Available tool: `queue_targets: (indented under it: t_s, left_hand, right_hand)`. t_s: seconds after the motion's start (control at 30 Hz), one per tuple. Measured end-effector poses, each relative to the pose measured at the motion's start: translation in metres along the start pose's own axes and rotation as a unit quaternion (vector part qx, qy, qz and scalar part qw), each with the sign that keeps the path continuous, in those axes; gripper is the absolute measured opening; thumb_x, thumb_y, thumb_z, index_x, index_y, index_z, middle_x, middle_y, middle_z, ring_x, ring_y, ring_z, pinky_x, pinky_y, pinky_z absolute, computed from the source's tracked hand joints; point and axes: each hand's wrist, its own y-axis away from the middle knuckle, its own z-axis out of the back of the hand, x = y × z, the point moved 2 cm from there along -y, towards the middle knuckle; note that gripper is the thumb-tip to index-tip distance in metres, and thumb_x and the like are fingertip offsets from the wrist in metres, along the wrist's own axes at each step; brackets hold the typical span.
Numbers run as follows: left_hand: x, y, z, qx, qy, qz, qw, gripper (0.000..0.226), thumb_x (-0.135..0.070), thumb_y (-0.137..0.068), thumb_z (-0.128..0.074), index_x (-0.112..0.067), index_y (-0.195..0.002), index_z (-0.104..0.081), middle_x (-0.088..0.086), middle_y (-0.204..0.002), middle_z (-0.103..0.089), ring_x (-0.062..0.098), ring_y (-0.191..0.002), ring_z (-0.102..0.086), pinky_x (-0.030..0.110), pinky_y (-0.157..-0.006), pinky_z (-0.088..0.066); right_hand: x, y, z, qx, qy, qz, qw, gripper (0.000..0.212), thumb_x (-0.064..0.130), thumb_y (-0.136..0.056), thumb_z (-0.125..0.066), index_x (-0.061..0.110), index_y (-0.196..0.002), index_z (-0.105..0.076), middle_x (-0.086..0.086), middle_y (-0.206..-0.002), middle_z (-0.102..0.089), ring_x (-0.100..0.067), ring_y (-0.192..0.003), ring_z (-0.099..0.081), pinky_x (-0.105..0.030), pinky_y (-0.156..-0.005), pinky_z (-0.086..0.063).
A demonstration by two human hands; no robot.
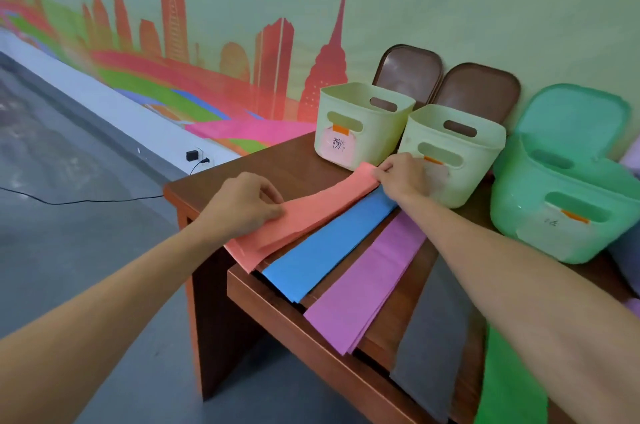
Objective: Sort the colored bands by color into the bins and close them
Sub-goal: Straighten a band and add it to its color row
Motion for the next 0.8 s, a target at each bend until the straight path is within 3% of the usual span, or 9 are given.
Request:
queue_targets:
  t_s: [0.13,0.23,0.4,0.67,0.8]
  left_hand:
    - [0.003,-0.003,-0.001,0.005,-0.044,-0.005,0.999,0.01,-0.028,-0.079,-0.073,-0.021,-0.087,-0.072,-0.008,-0.084,-0.061,0.012,-0.083,-0.055,0.024,-0.071,-0.04]
    - [0.006,-0.006,-0.004,0.019,-0.059,0.0,0.998,0.01,-0.031,-0.078,-0.073,-0.024,-0.084,-0.07,-0.007,-0.09,-0.063,0.014,-0.086,-0.057,0.026,-0.072,-0.042]
    - [0.011,-0.007,-0.007,0.022,-0.069,0.0,0.997,0.012,-0.038,-0.078,-0.072,-0.028,-0.081,-0.067,-0.008,-0.093,-0.064,0.017,-0.09,-0.061,0.037,-0.082,-0.052]
    - [0.007,-0.003,-0.009,0.012,-0.115,-0.014,0.993,0.015,-0.043,-0.083,-0.066,-0.029,-0.086,-0.065,-0.008,-0.095,-0.06,0.017,-0.091,-0.059,0.032,-0.072,-0.046]
    - [0.003,0.0,-0.009,0.003,-0.156,-0.048,0.987,0.018,-0.041,-0.085,-0.064,-0.025,-0.093,-0.065,-0.005,-0.1,-0.051,0.016,-0.092,-0.055,0.034,-0.079,-0.048]
  right_hand:
    - [0.002,-0.002,-0.012,0.007,0.039,0.016,0.999,0.019,0.032,-0.086,-0.066,0.022,-0.07,-0.072,-0.002,-0.085,-0.07,-0.026,-0.082,-0.062,-0.041,-0.075,-0.055]
    - [0.003,-0.001,-0.019,0.001,0.092,0.026,0.995,0.018,0.025,-0.088,-0.063,0.019,-0.074,-0.072,-0.003,-0.084,-0.068,-0.026,-0.079,-0.061,-0.034,-0.068,-0.05]
    - [0.004,-0.002,-0.024,-0.012,0.133,0.045,0.99,0.019,0.023,-0.091,-0.059,0.017,-0.076,-0.07,-0.005,-0.081,-0.066,-0.025,-0.076,-0.06,-0.037,-0.069,-0.052]
    - [0.005,0.001,-0.025,-0.012,0.178,0.064,0.982,0.017,0.029,-0.091,-0.059,0.015,-0.086,-0.067,-0.006,-0.086,-0.065,-0.025,-0.08,-0.06,-0.037,-0.072,-0.053]
    - [0.009,0.006,-0.018,-0.02,0.184,0.092,0.978,0.017,0.027,-0.092,-0.058,0.012,-0.095,-0.065,-0.007,-0.099,-0.063,-0.027,-0.088,-0.06,-0.036,-0.072,-0.051]
